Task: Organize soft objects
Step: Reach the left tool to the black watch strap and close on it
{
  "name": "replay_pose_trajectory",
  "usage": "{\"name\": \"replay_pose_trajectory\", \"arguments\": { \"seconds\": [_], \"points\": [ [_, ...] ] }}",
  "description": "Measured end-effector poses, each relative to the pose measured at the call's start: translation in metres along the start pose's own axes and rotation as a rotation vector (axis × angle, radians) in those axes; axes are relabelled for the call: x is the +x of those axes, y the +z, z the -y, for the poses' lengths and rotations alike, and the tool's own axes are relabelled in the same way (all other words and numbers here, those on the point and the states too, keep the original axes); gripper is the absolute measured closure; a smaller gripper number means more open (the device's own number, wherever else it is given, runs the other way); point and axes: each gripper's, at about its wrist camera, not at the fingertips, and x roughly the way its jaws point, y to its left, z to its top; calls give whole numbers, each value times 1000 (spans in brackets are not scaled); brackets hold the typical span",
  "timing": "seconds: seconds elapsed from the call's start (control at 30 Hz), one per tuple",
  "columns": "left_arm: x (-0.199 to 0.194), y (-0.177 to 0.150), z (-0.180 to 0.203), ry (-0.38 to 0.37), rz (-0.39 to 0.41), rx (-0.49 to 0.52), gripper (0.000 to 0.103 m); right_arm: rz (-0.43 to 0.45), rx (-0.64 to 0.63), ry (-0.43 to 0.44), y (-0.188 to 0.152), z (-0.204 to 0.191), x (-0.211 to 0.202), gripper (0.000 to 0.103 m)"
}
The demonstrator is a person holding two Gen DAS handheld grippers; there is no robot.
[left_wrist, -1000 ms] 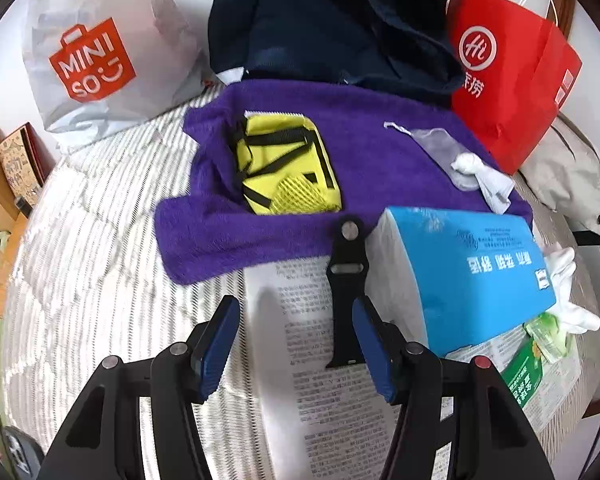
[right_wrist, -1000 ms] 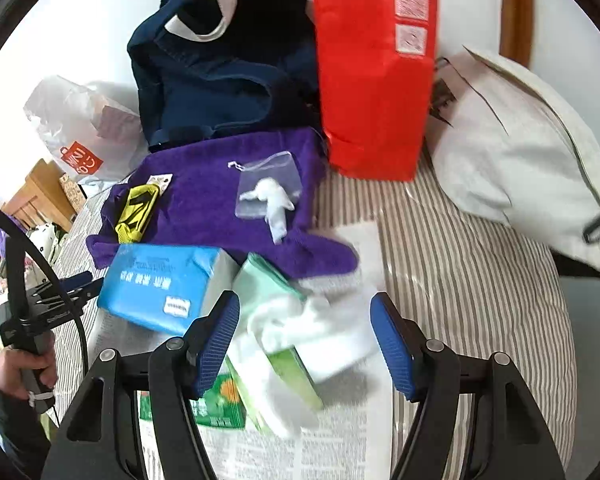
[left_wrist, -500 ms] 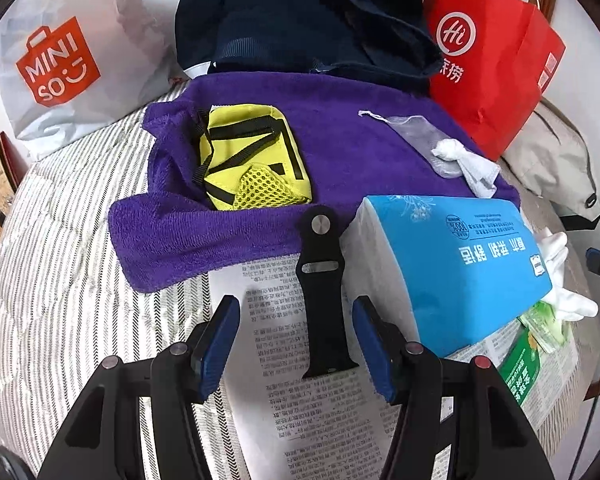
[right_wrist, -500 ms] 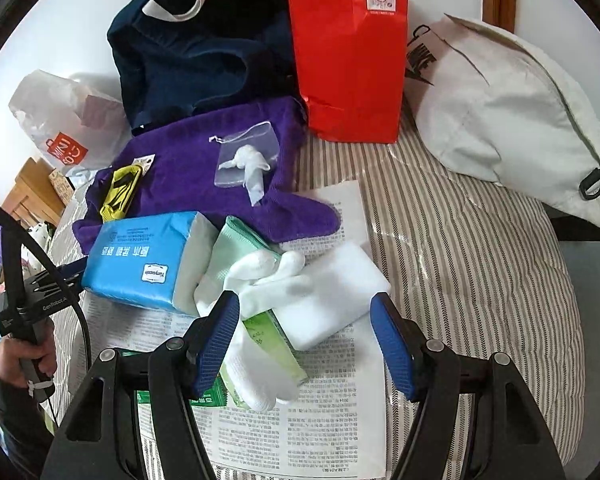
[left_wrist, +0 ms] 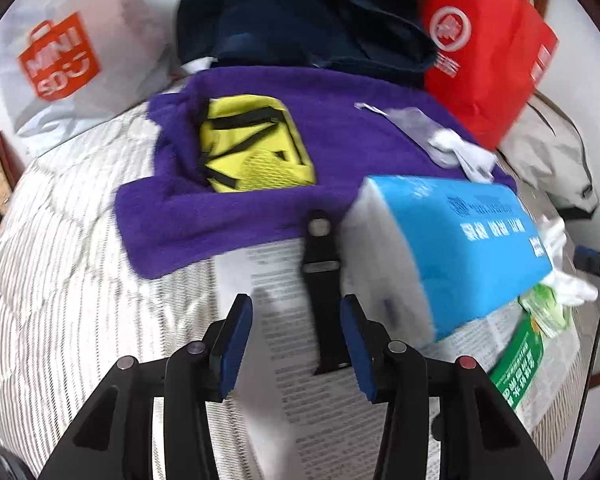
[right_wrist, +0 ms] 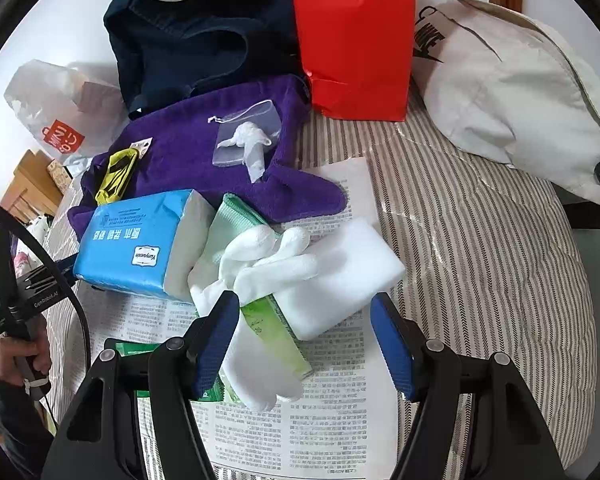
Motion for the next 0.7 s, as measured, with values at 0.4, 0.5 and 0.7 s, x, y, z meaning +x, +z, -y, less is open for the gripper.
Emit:
{"name": "replay_pose_trajectory", "arguments": {
  "seconds": [0.4, 0.5, 0.7],
  "points": [
    [-4, -18, -2, 138, 12, 14, 53, -11, 1, -3, -5, -1, 1, 36],
    [-12, -20, -9, 127, 37, -11, 55, -9, -4, 3, -6, -3, 0, 36],
    [1, -10, 8, 115, 14, 73, 55, -17, -7, 7, -8, -5, 3, 36]
  ]
}}
